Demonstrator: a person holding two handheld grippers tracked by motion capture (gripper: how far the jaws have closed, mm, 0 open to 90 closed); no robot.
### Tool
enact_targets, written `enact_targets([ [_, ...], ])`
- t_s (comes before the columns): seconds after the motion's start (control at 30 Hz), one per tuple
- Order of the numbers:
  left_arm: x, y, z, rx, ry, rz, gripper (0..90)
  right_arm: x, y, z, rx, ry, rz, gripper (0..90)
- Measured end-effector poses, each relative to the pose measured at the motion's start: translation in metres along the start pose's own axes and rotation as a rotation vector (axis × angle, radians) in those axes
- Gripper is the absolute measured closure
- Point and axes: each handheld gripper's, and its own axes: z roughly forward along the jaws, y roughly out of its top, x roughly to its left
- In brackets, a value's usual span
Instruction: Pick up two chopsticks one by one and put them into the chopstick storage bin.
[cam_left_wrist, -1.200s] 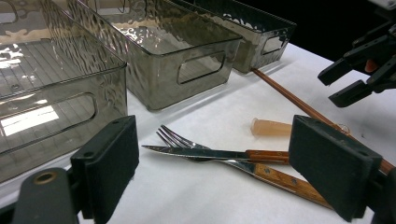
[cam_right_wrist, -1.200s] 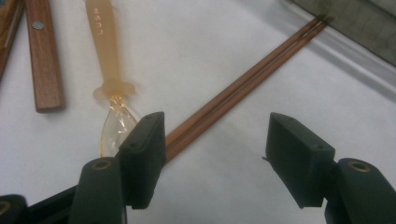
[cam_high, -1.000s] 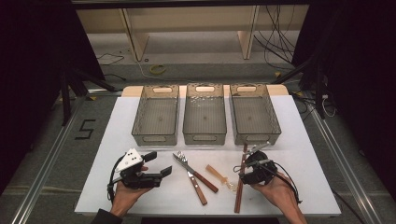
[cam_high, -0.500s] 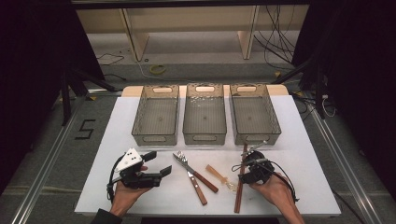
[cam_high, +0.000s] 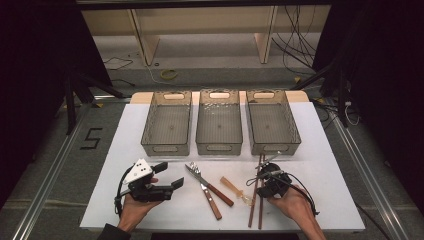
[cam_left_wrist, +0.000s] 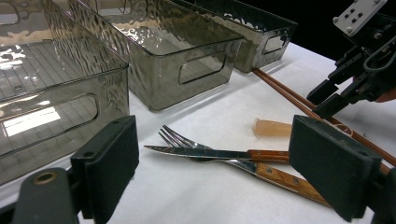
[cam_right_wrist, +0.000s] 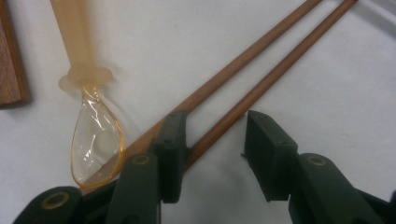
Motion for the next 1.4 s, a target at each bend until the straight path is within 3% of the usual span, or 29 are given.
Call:
enact_targets([
  [0.53, 0.0, 0.0, 0.0, 0.003, -0.002, 0.001, 15.6, -0.005, 0.003, -0.002, 0.049, 0.01, -0.022, 71.9],
  [0.77, 0.0, 0.0, 0.0, 0.005, -0.001, 0.0, 15.6, -0.007, 0.003, -0.009, 0.06, 0.004, -0.03, 82.9],
  [0.83, 0.0, 0.0, 0.001, 0.005, -0.002, -0.001, 15.6, -0.008, 0.002, -0.009, 0.068, 0.012, -0.033, 81.3],
  [0.9, 0.0, 0.0, 0.001, 0.008, -0.003, 0.0, 15.6, -0.009, 0.001, -0.007, 0.096, 0.01, -0.021, 70.7],
  [0.93, 0.0, 0.0, 0.001, 0.008, -0.003, 0.0, 15.6, -0.01, 0.0, -0.004, 0.108, 0.014, -0.018, 70.4],
  [1.13, 0.0, 0.0, 0.001, 0.009, -0.001, 0.001, 15.6, -0.007, -0.001, -0.005, 0.102, -0.003, -0.03, 71.7],
  [1.23, 0.0, 0.0, 0.0, 0.007, 0.001, 0.002, 15.6, -0.008, -0.002, -0.006, 0.12, 0.015, -0.044, 81.0],
  [1.4, 0.0, 0.0, 0.0, 0.008, 0.0, 0.003, 15.6, -0.009, -0.002, -0.006, 0.125, 0.019, -0.053, 82.2],
])
